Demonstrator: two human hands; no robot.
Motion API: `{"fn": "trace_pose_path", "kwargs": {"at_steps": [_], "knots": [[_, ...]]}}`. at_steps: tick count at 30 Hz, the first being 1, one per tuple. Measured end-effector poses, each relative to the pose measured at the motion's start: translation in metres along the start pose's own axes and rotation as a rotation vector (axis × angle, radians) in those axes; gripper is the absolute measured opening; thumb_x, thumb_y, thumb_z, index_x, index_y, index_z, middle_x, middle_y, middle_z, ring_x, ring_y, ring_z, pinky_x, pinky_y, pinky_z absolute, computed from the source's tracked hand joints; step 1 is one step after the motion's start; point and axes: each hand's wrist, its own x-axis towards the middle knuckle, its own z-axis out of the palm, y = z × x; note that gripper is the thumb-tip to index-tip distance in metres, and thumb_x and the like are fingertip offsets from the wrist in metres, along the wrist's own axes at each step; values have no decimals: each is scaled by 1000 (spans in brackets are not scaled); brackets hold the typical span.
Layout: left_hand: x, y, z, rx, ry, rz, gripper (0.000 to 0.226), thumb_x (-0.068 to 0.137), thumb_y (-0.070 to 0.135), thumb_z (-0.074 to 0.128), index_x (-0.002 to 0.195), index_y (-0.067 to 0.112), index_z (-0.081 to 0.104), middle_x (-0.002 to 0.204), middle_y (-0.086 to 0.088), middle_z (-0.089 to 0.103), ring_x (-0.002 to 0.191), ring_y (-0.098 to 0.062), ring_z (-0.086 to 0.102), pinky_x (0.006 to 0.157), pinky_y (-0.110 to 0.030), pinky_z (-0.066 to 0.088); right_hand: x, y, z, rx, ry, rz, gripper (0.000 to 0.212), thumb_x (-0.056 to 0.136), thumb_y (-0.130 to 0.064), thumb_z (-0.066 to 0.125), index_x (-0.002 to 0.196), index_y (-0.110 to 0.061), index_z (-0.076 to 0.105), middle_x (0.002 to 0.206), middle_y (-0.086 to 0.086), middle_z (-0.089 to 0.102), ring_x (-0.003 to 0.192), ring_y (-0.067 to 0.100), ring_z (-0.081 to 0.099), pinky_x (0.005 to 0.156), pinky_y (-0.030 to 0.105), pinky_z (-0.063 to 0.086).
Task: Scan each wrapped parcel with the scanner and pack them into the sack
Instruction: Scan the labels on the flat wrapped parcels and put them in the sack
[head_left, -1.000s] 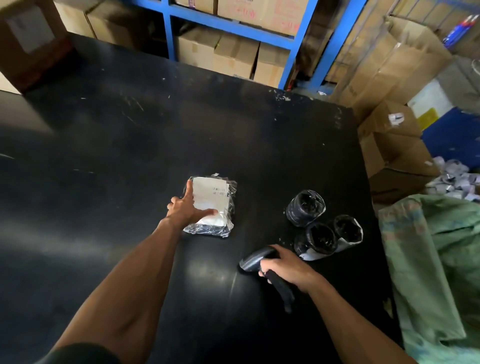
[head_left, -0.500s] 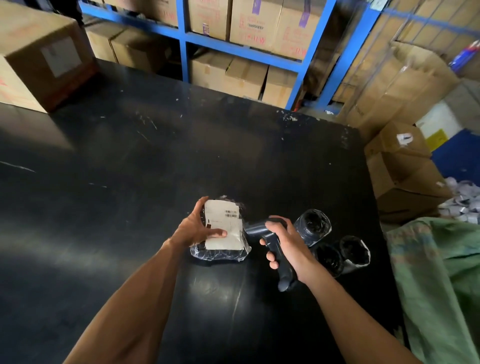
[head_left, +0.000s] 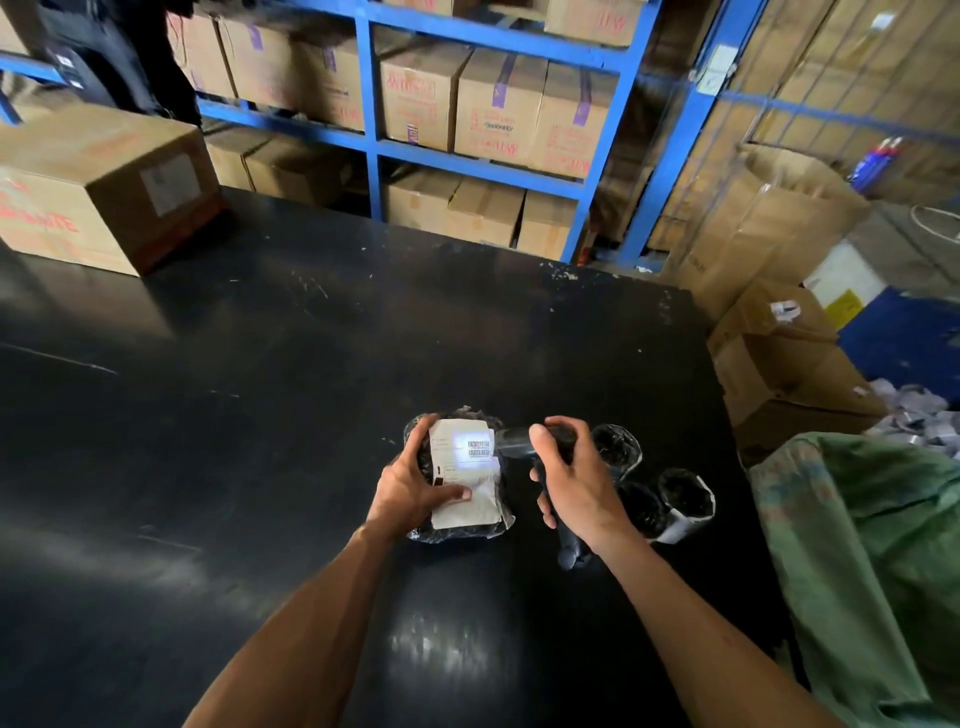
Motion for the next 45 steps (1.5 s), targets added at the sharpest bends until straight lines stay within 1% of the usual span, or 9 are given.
{"fn": "trace_pose_path", "kwargs": {"at_steps": [13,17,20,24,31,35,39,42,45], "knots": [[-20,4,9,-17,34,5,109,53,34,98,140,57,35,109,17,66,96,-1,64,90,-26,53,-26,12,-18,36,24,76,45,90,-34,74,127,-35,48,102,9,70,55,30,70,50,38,58],[-22,-7,3,-142,98,-27,106,47,38,99,133,59,39,115,18,68,102,-7,68,94,-33,55,-28,55,-22,-148,15,173,55,87,-29,76,131,-34,42,111,8,64,76,29,77,68,46,65],[-23,-10,-2,-234,109,-49,104,46,36,100,130,56,43,117,15,68,105,-9,68,98,-39,54,-37,89,-27,-405,8,227,58,85,-41,74,132,-28,43,105,-3,64,87,16,68,85,36,55],[-27,-11,0,-312,84,-48,104,43,33,102,129,52,46,116,14,69,107,-10,69,100,-41,54,-52,124,-31,-538,16,350,59,88,-39,73,134,-19,42,107,2,71,94,22,65,87,33,49],[-34,14,22,-394,-48,-23,106,53,4,98,139,32,45,121,3,70,113,-19,68,101,-48,52,-59,148,-34,-474,-25,441,70,86,-32,77,142,-17,38,131,11,62,119,31,60,88,27,42],[-34,40,42,-395,-114,2,103,56,-3,95,140,28,45,120,-2,70,106,-17,70,85,-34,60,-59,131,-51,-476,-104,474,82,84,-40,69,153,-29,26,136,7,60,114,25,61,93,29,44],[-38,73,67,-431,-175,16,92,63,-13,87,138,23,47,107,6,72,91,-7,72,70,-23,58,-45,97,-95,-129,79,292,62,90,-32,58,150,-30,40,122,-1,68,106,13,66,91,30,47],[-48,106,98,-467,-234,50,69,81,-2,78,137,26,49,105,4,75,91,-9,71,71,-24,58,-38,72,-126,218,40,254,55,96,-34,65,143,-42,38,115,-16,66,106,7,66,78,26,54],[-54,138,141,-475,-246,92,46,96,19,65,137,31,50,106,10,75,93,-6,71,74,-20,56,-35,71,-154,215,31,121,86,82,-34,84,149,-52,31,135,-12,65,118,8,66,97,34,55]]}}
